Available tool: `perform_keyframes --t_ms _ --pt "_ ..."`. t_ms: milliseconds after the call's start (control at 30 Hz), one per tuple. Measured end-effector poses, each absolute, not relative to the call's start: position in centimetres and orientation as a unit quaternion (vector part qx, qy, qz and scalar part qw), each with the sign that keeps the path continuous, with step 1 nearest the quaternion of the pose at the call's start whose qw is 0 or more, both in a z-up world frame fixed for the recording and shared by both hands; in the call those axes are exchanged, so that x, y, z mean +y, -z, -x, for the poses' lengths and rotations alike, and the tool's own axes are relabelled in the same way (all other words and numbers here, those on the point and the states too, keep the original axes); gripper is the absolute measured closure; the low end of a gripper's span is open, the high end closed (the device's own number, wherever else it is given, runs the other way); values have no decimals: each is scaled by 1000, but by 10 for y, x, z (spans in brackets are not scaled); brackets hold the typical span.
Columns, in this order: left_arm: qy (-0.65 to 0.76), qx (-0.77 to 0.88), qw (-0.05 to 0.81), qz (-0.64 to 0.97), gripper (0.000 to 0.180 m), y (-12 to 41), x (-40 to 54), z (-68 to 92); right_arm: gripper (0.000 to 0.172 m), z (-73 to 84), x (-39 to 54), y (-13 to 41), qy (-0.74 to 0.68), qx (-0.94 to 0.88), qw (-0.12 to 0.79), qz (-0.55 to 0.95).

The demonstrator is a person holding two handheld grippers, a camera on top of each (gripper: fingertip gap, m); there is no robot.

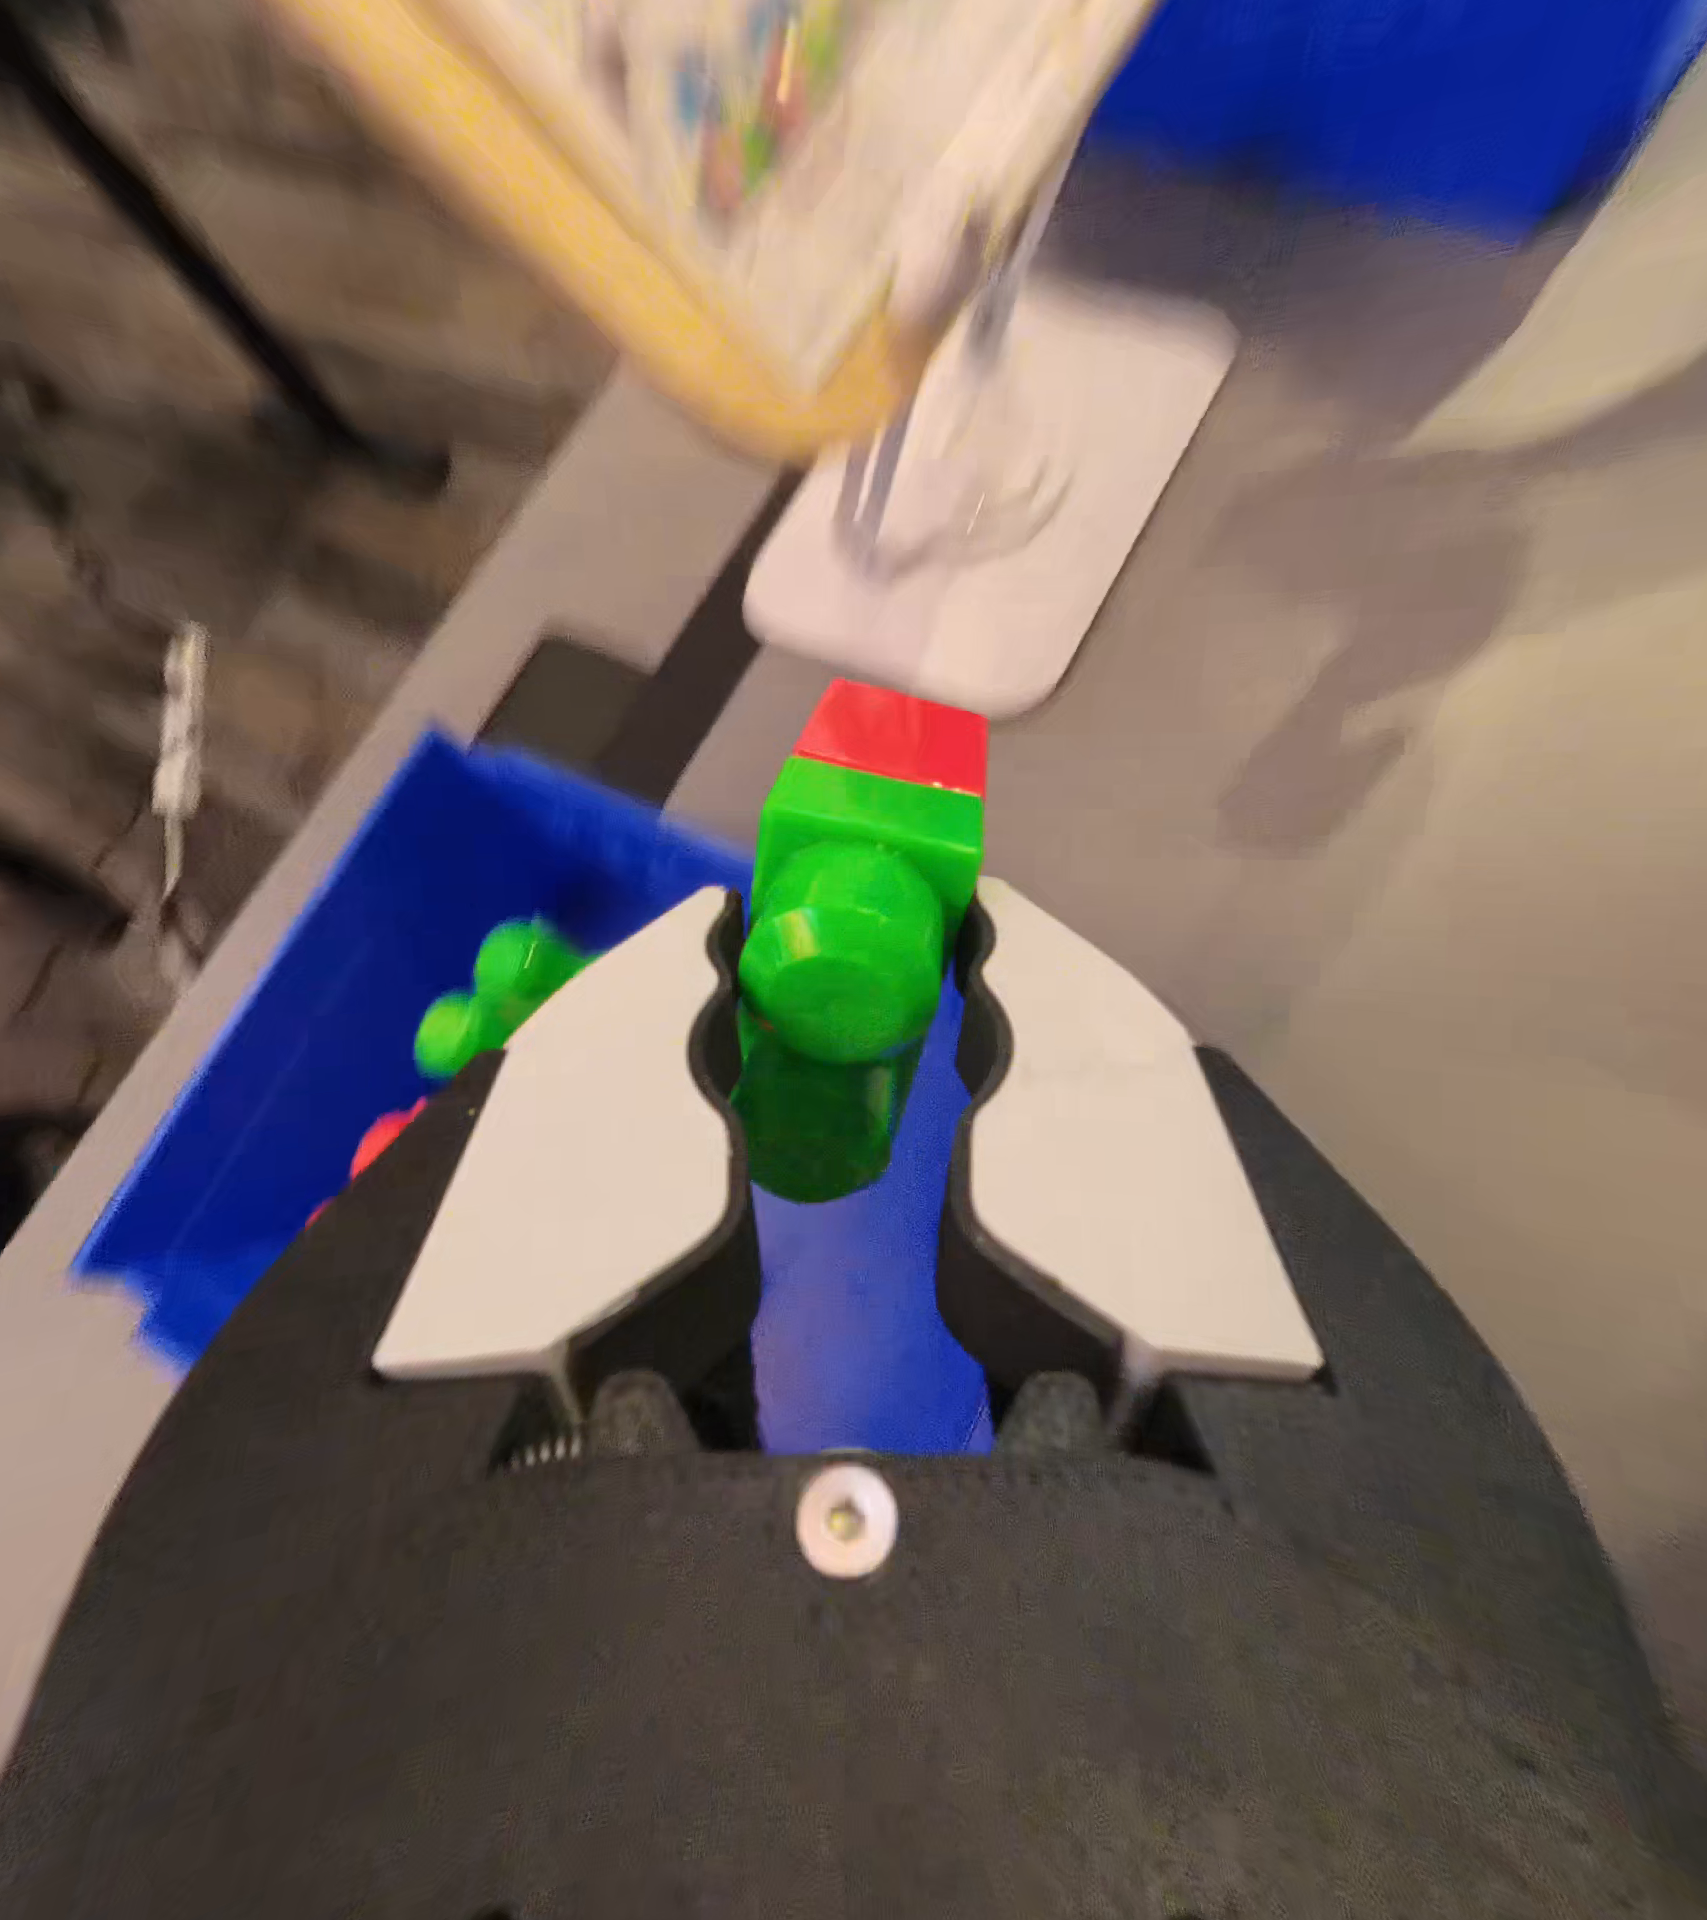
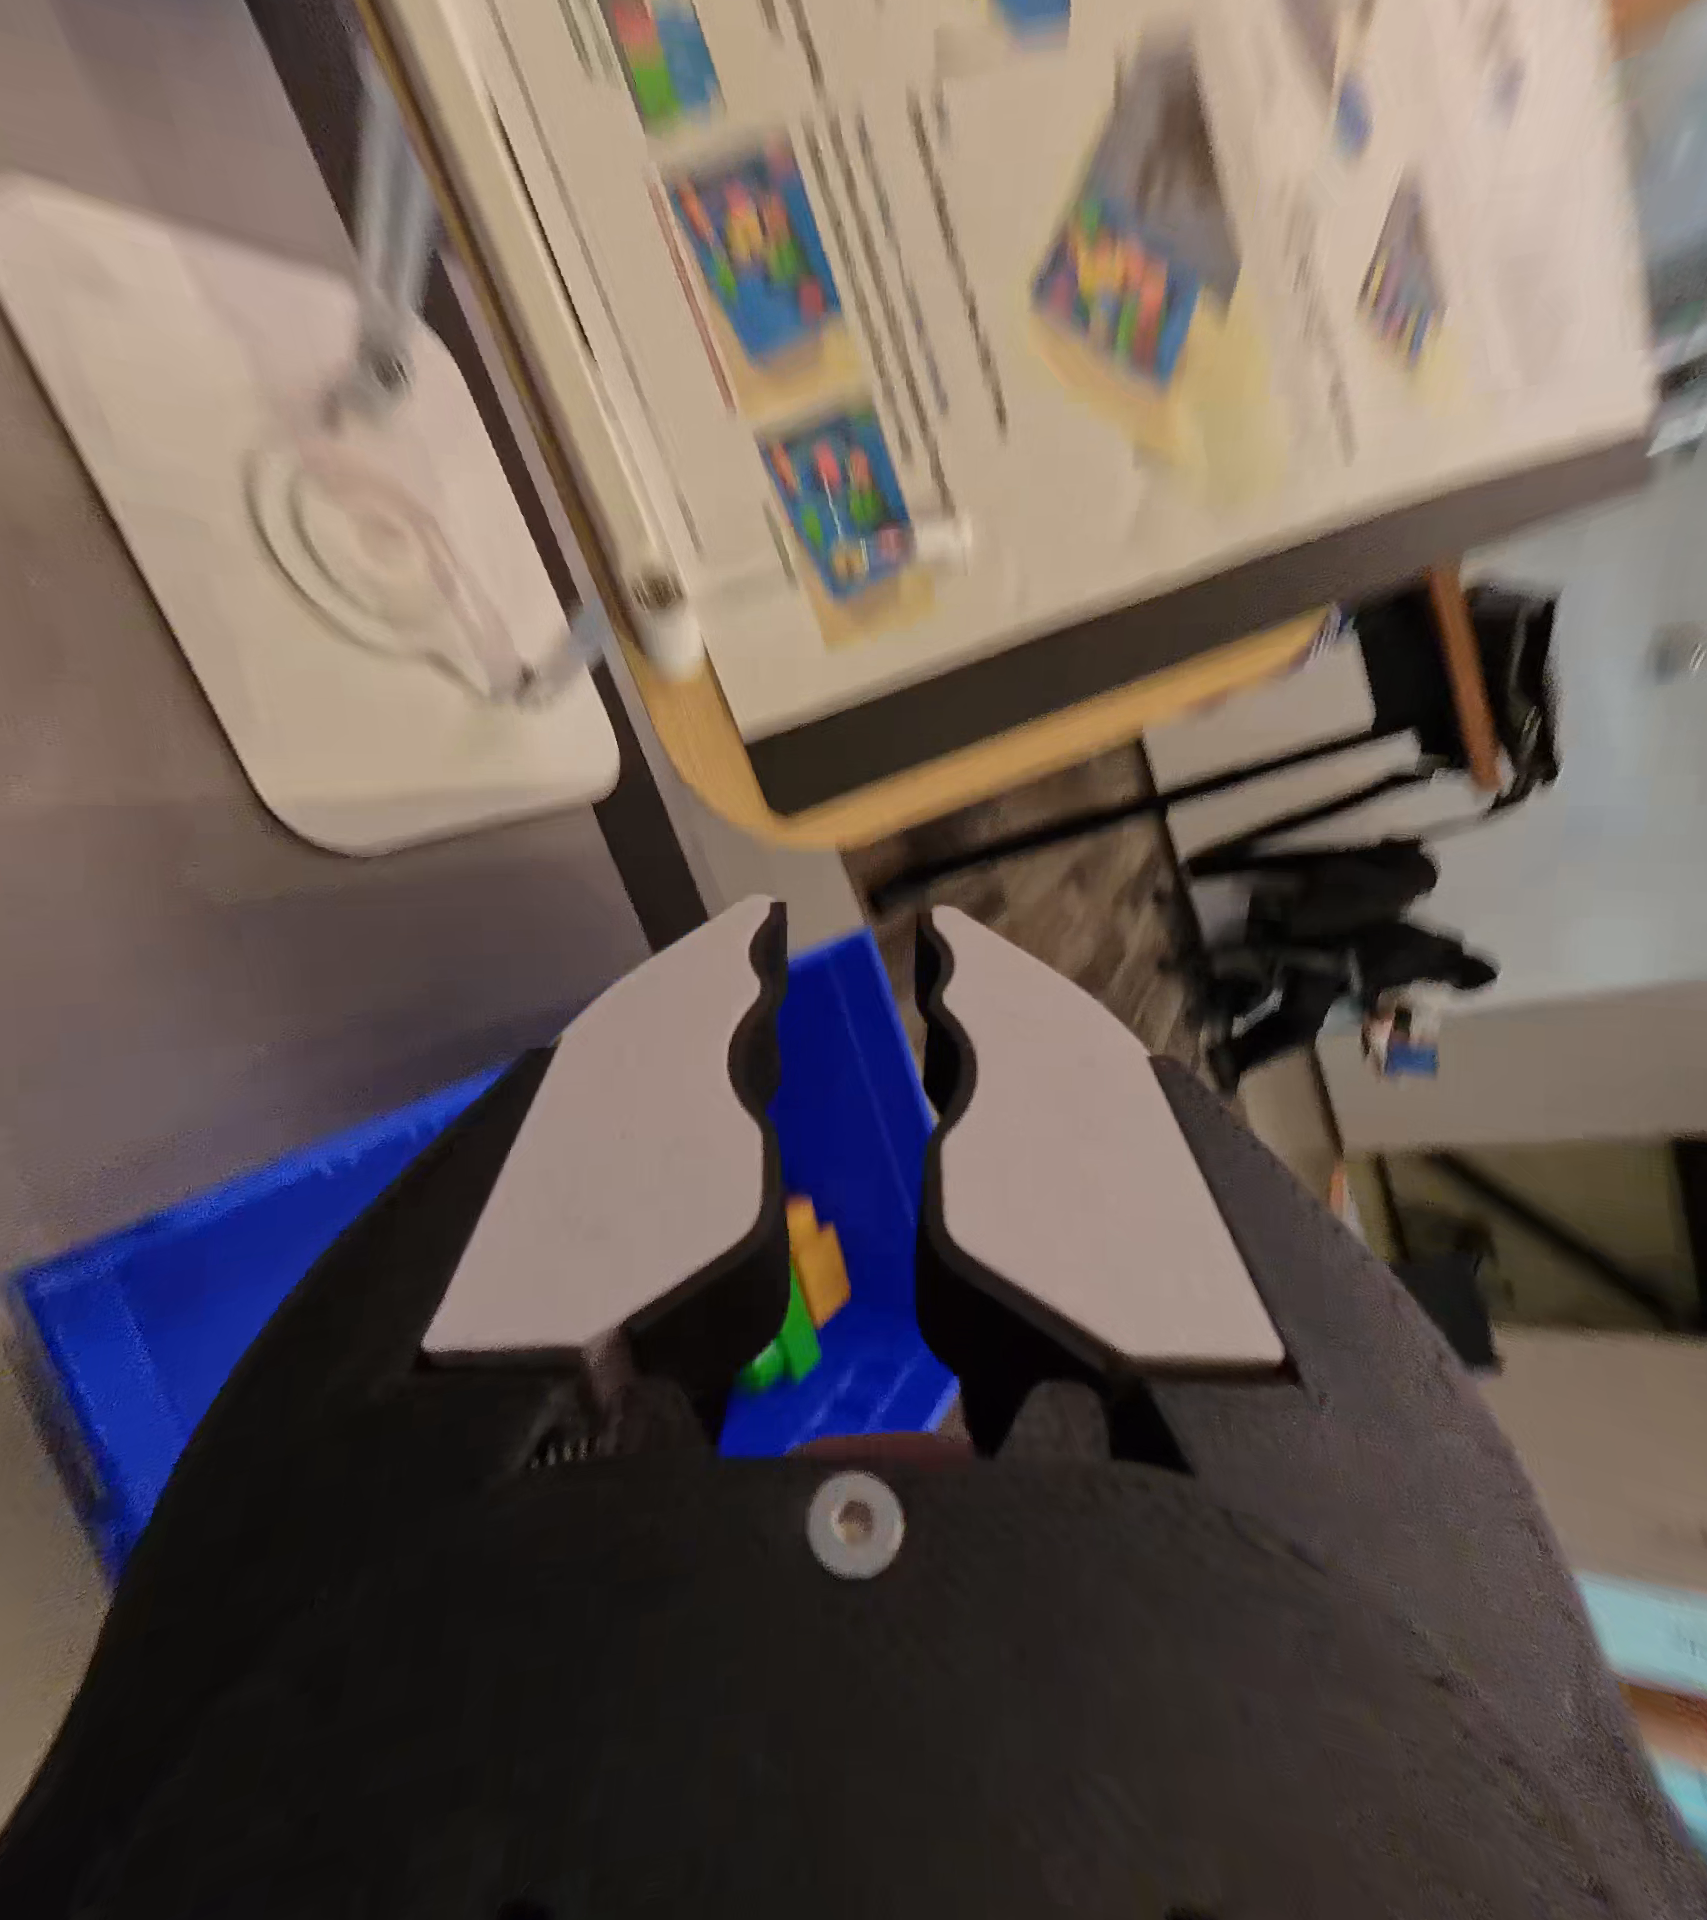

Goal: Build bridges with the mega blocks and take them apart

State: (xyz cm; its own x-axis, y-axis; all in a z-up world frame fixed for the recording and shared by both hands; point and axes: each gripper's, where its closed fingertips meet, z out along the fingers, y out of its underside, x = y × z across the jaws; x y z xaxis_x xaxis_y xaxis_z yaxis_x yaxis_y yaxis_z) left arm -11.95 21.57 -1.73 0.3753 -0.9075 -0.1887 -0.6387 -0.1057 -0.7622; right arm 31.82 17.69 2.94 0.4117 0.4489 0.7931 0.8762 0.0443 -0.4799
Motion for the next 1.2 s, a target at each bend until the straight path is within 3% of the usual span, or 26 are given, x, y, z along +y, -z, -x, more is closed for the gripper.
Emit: perform_keyframes --t_ms 133,367,500,833,933,1200 --pt "396 479 475 623 142 -55 176 56 148 -242 141 -55 142 -559 599 555" --pt "614 441 379 533 143 -77 127 -32 152 -127 80 -71 54 -625 667 402" --pt "656 438 322 523 143 -68 111 -63 157 -112 73 -74 45 -633 681 366" --pt "691 445 251 512 143 -54 84 -102 153 -109 80 -56 60 -657 659 360" --pt "690 447 242 515 144 -51 76 -111 163 -105 79 -47 62 -670 648 357" --pt "713 456 241 474 142 -58 67 -108 163 -106 72 -53 34 -667 655 353"
